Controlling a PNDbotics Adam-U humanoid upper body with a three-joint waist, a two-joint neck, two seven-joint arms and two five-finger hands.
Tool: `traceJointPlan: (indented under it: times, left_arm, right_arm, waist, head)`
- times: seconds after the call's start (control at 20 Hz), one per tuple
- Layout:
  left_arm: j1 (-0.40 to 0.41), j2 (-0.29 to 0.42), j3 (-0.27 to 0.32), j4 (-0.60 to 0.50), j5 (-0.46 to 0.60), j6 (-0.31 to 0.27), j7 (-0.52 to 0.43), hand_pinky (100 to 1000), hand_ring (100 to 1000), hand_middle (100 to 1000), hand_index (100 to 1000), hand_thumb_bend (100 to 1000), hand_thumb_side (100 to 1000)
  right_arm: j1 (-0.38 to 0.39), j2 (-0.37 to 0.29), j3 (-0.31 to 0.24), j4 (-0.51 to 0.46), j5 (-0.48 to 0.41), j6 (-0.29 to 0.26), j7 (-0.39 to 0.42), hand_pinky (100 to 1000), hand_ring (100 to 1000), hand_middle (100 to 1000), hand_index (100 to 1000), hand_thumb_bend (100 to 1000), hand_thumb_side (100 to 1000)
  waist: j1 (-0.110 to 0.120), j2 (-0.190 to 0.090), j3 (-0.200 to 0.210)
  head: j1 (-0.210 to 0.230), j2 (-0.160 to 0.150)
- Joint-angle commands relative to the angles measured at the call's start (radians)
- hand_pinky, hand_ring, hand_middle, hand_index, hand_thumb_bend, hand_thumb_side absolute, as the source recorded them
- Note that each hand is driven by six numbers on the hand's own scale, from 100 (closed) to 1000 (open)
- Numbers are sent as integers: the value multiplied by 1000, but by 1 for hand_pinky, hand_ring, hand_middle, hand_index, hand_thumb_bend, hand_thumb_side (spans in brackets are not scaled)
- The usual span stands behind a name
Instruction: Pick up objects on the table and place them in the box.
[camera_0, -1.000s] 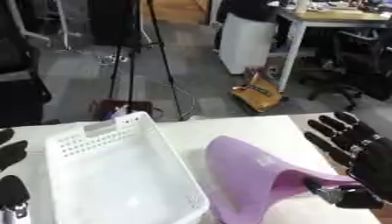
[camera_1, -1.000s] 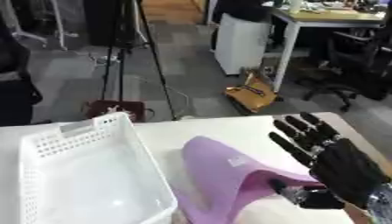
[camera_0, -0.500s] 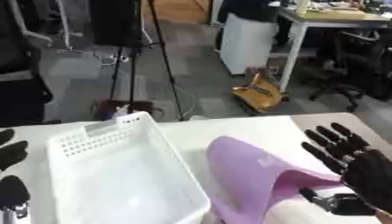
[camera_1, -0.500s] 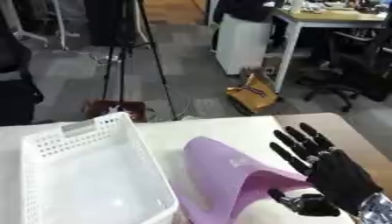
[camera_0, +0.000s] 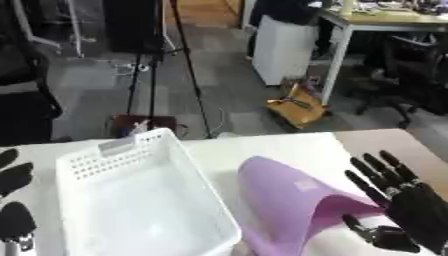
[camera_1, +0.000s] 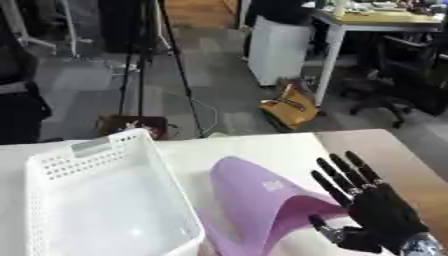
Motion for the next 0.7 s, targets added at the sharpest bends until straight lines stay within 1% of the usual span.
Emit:
traceJointPlan:
  times: [0.05, 0.2, 0.35, 0.4, 0.5, 0.65, 0.7]
  left_arm:
    - [-7, 1, -3, -18, -2, 2, -4, 750, 770, 810, 760, 100, 745]
    - [-8, 1, -5, -18, -1, 3, -5, 750, 770, 811, 760, 100, 744]
    - [-8, 1, -6, -18, -1, 3, -7, 750, 770, 811, 760, 100, 744]
    - [-8, 2, -6, -18, -1, 3, -7, 750, 771, 811, 760, 100, 744]
    - [-7, 3, -7, -18, -1, 3, -8, 750, 771, 811, 760, 100, 744]
    - [-7, 4, -7, -18, -1, 2, -9, 750, 771, 811, 760, 100, 744]
    - [-7, 4, -7, -18, -1, 2, -9, 750, 771, 811, 760, 100, 745]
  right_arm:
    - [-21, -14, -6, 36, 35, 46, -63, 911, 914, 922, 1000, 286, 1000]
    - [-30, -11, -2, 75, 56, 76, -109, 908, 910, 911, 1000, 273, 1000]
    - [-40, -16, 11, 115, 84, 89, -136, 912, 914, 914, 1000, 271, 1000]
    - [-43, -19, 16, 128, 93, 91, -141, 920, 921, 922, 1000, 297, 1000]
    - [-50, -26, 30, 150, 114, 81, -139, 925, 928, 929, 1000, 314, 1000]
    - [-58, -40, 47, 165, 138, 50, -114, 927, 930, 933, 1000, 317, 1000]
    - [-61, -46, 52, 166, 144, 39, -103, 930, 933, 938, 1000, 294, 1000]
  waist:
    - [-1, -15, 2]
    - [-2, -13, 5]
    - [-4, -13, 8]
    - [-6, -13, 9]
    - [-9, -14, 10]
    - [-12, -15, 12]
    - [-13, -15, 12]
  head:
    - [-5, -11]
    - [-7, -11]
    - [-8, -10]
    - [-8, -9]
    - [-7, -8]
    - [-6, -6]
    - [-6, -6]
